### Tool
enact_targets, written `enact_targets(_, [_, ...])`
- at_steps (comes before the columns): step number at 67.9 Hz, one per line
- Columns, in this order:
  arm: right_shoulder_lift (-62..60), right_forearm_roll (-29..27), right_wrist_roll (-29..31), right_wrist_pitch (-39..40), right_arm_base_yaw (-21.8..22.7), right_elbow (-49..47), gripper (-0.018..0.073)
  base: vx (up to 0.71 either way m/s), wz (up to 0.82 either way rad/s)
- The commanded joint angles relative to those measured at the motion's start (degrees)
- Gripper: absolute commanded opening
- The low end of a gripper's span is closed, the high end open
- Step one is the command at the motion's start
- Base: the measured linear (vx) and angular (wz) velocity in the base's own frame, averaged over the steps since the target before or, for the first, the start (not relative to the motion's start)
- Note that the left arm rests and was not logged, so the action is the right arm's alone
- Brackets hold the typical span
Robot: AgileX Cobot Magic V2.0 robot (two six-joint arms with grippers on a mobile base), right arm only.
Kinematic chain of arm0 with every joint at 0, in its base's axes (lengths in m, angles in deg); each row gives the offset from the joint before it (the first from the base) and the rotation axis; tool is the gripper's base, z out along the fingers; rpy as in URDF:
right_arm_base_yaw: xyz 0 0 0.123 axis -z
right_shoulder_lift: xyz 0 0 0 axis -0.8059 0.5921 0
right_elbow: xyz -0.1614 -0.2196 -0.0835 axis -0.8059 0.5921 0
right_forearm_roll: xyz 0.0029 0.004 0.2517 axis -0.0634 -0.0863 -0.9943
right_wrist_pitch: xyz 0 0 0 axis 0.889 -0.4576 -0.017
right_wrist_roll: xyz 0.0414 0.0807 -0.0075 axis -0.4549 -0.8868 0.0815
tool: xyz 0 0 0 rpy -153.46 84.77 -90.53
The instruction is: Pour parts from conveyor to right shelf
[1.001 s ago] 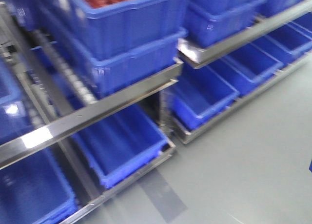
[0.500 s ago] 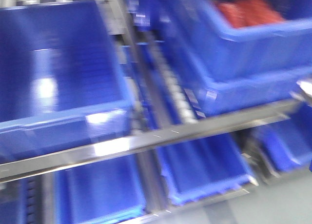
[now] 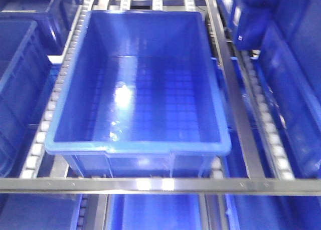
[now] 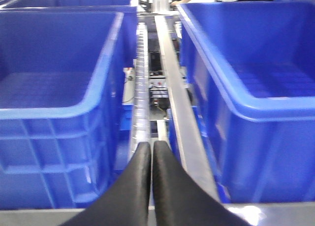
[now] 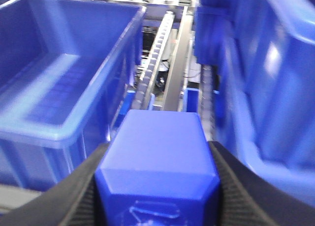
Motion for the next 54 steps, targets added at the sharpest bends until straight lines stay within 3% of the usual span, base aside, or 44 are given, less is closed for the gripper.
enact_targets(1, [0.7, 0.1, 0.3, 4.6, 0.2, -1.5, -0.0006, 0.18, 0.20])
enact_targets(54, [0.7, 0.1, 0.3, 4.6, 0.2, -1.5, -0.0006, 0.14, 0.04])
